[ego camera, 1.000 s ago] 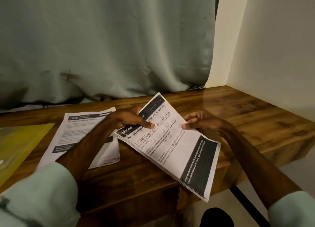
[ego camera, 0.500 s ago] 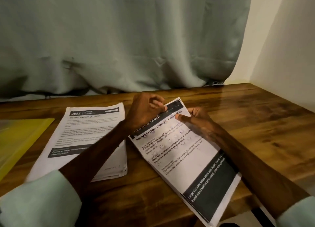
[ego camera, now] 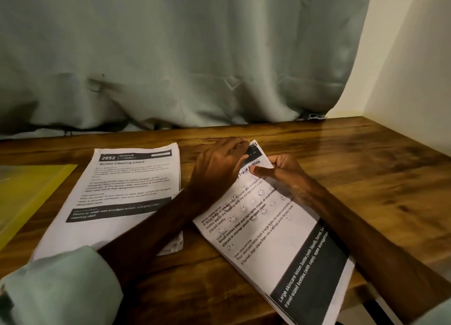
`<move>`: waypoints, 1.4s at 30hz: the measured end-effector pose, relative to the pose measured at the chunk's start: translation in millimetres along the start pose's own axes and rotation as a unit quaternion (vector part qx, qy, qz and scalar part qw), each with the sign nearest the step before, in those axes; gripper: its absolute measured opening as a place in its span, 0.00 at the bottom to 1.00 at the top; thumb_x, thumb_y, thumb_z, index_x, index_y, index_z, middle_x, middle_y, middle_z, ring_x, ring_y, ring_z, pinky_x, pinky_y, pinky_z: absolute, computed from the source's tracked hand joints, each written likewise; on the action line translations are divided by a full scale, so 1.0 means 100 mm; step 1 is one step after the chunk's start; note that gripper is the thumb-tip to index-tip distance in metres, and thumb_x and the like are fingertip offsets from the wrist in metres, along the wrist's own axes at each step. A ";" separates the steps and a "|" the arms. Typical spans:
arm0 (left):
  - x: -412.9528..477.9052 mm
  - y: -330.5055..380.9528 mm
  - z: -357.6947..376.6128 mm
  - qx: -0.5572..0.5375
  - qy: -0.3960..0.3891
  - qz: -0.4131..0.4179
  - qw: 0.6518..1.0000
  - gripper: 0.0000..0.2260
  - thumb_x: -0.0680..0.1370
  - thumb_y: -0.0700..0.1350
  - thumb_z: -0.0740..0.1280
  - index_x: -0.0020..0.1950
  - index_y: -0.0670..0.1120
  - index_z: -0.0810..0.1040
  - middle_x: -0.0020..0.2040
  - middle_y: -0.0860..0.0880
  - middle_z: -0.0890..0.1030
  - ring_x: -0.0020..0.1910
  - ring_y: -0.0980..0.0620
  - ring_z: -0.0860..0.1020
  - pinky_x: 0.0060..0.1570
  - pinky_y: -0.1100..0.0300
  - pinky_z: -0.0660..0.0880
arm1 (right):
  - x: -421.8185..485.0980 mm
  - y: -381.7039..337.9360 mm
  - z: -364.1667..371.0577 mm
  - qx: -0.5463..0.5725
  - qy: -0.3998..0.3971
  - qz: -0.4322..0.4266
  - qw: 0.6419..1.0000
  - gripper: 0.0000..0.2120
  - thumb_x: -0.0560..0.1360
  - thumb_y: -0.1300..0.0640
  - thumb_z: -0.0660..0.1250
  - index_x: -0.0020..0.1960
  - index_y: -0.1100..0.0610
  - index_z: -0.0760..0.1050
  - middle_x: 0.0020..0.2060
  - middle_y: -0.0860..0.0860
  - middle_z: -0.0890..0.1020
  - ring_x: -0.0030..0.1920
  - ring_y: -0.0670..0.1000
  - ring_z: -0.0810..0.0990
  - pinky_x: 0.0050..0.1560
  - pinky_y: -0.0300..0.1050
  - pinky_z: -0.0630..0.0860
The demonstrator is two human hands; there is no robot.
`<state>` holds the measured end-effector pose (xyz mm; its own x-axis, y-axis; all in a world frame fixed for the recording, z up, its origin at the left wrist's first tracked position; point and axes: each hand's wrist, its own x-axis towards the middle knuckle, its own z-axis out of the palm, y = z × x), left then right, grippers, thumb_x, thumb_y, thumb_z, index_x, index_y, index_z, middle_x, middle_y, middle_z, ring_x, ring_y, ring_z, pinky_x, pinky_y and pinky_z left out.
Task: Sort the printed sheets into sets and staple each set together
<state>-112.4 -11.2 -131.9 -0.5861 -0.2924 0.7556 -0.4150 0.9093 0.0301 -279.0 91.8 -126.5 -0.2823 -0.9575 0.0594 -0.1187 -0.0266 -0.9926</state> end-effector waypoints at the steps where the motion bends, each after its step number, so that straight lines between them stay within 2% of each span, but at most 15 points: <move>1: 0.00 0.00 0.01 0.001 0.005 0.005 1.000 0.19 0.82 0.51 0.60 0.65 0.42 0.80 0.61 0.42 0.83 0.57 0.42 0.82 0.47 0.43 0.83 | 0.00 0.00 0.00 0.001 -0.004 -0.002 1.000 0.04 0.77 0.65 0.71 0.51 0.62 0.83 0.45 0.56 0.88 0.43 0.55 0.88 0.38 0.46 0.84; 5: 0.05 -0.01 0.00 -0.034 0.035 -0.013 0.999 0.14 0.81 0.48 0.68 0.64 0.43 0.82 0.58 0.44 0.85 0.55 0.44 0.83 0.48 0.51 0.81 | 0.00 0.00 0.01 0.014 -0.020 -0.005 1.000 0.04 0.77 0.67 0.69 0.50 0.64 0.82 0.42 0.56 0.88 0.38 0.51 0.87 0.33 0.40 0.80; 7: 0.11 0.02 -0.03 -0.102 0.016 -0.071 0.992 0.15 0.81 0.50 0.70 0.65 0.45 0.82 0.57 0.47 0.86 0.53 0.48 0.84 0.49 0.57 0.78 | 0.00 0.00 0.02 0.010 -0.029 -0.011 0.999 0.05 0.78 0.66 0.70 0.53 0.66 0.81 0.43 0.57 0.88 0.38 0.52 0.87 0.34 0.41 0.81; 9: 0.18 0.04 -0.06 -0.179 0.002 -0.137 0.974 0.14 0.80 0.50 0.72 0.63 0.47 0.84 0.55 0.50 0.87 0.49 0.54 0.84 0.48 0.63 0.79 | 0.03 0.04 0.02 0.006 -0.038 -0.018 0.999 0.10 0.78 0.64 0.70 0.56 0.68 0.80 0.48 0.61 0.87 0.44 0.61 0.87 0.40 0.48 0.83; 11: 0.22 0.03 -0.05 -0.239 0.010 -0.174 0.955 0.10 0.78 0.48 0.74 0.57 0.47 0.87 0.50 0.52 0.87 0.44 0.59 0.83 0.45 0.60 0.82 | 0.05 0.08 0.02 0.008 -0.047 -0.022 0.999 0.14 0.76 0.59 0.74 0.58 0.66 0.82 0.52 0.66 0.85 0.50 0.77 0.80 0.48 0.60 0.78; 13: 0.23 0.03 -0.06 -0.290 0.013 -0.208 0.934 0.07 0.76 0.45 0.76 0.53 0.46 0.88 0.46 0.52 0.87 0.40 0.59 0.84 0.43 0.56 0.83 | 0.06 0.09 0.03 -0.002 -0.059 -0.022 0.998 0.16 0.75 0.55 0.76 0.57 0.63 0.82 0.53 0.69 0.83 0.51 0.84 0.74 0.49 0.67 0.74; 16: 0.23 0.01 -0.03 -0.339 0.008 -0.250 0.907 0.06 0.76 0.44 0.77 0.51 0.44 0.88 0.44 0.50 0.88 0.37 0.56 0.85 0.41 0.50 0.85 | 0.06 0.06 0.07 0.033 -0.047 -0.045 0.997 0.14 0.77 0.61 0.72 0.59 0.68 0.80 0.53 0.66 0.85 0.52 0.71 0.83 0.52 0.59 0.80; 18: 0.24 0.02 -0.03 -0.348 0.006 -0.262 0.900 0.07 0.75 0.43 0.77 0.51 0.43 0.88 0.44 0.50 0.88 0.37 0.54 0.86 0.41 0.48 0.85 | 0.07 0.06 0.09 0.041 -0.043 -0.063 0.996 0.13 0.79 0.61 0.69 0.59 0.69 0.80 0.52 0.66 0.85 0.51 0.66 0.83 0.56 0.62 0.78; 23: 0.24 -0.01 -0.10 -0.378 -0.019 -0.269 0.885 0.08 0.74 0.47 0.78 0.48 0.43 0.88 0.42 0.50 0.88 0.38 0.53 0.86 0.43 0.48 0.85 | 0.07 0.04 0.08 -0.050 -0.034 -0.094 0.994 0.11 0.82 0.61 0.66 0.56 0.69 0.81 0.48 0.59 0.87 0.46 0.59 0.86 0.46 0.49 0.82; 28: 0.26 -0.04 -0.13 -0.400 -0.052 -0.300 0.865 0.09 0.76 0.50 0.76 0.47 0.43 0.88 0.40 0.50 0.87 0.36 0.49 0.86 0.43 0.46 0.84 | 0.05 0.04 0.08 -0.080 -0.037 -0.104 0.991 0.10 0.82 0.60 0.66 0.55 0.67 0.81 0.48 0.58 0.88 0.48 0.63 0.87 0.49 0.58 0.82; 30: 0.27 -0.08 -0.14 -0.401 -0.068 -0.307 0.861 0.10 0.78 0.50 0.74 0.47 0.43 0.87 0.40 0.49 0.87 0.36 0.48 0.86 0.44 0.44 0.84 | 0.05 0.04 0.09 -0.062 -0.040 -0.100 0.992 0.09 0.82 0.61 0.66 0.55 0.67 0.81 0.48 0.58 0.88 0.47 0.60 0.87 0.48 0.54 0.83; 32: 0.29 -0.13 -0.14 -0.389 -0.073 -0.285 0.873 0.09 0.79 0.49 0.73 0.50 0.44 0.87 0.43 0.50 0.88 0.40 0.51 0.86 0.48 0.47 0.84 | 0.04 0.03 0.10 -0.032 -0.045 -0.094 0.994 0.08 0.82 0.63 0.66 0.55 0.66 0.81 0.48 0.58 0.88 0.46 0.57 0.87 0.45 0.47 0.84; 36: 0.34 -0.15 -0.26 -0.316 -0.094 -0.156 0.931 0.09 0.81 0.44 0.70 0.60 0.48 0.85 0.54 0.53 0.86 0.50 0.60 0.83 0.52 0.64 0.80 | 0.04 0.02 0.10 -0.025 -0.043 -0.094 0.994 0.07 0.81 0.63 0.66 0.51 0.64 0.82 0.45 0.56 0.88 0.42 0.53 0.87 0.41 0.41 0.82; 39: 0.35 -0.15 -0.31 -0.213 -0.110 -0.066 0.969 0.10 0.80 0.44 0.72 0.61 0.49 0.85 0.57 0.51 0.86 0.48 0.60 0.82 0.50 0.62 0.81 | 0.06 0.04 0.08 -0.037 -0.038 -0.096 0.994 0.08 0.81 0.63 0.66 0.53 0.68 0.81 0.44 0.56 0.88 0.41 0.53 0.87 0.40 0.41 0.82; 42: 0.33 -0.17 -0.29 -0.141 -0.069 0.025 0.987 0.10 0.78 0.43 0.74 0.59 0.48 0.86 0.57 0.49 0.86 0.50 0.53 0.82 0.51 0.56 0.81 | 0.08 0.07 0.07 -0.068 -0.035 -0.112 0.991 0.10 0.81 0.62 0.66 0.54 0.69 0.81 0.45 0.56 0.88 0.42 0.54 0.87 0.40 0.41 0.82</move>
<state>-104.7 -28.0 -88.4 -0.6989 -0.2649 0.6643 -0.1844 0.9642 0.1905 -275.5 81.5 -133.7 -0.1672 -0.9498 0.2643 -0.3002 -0.2063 -0.9313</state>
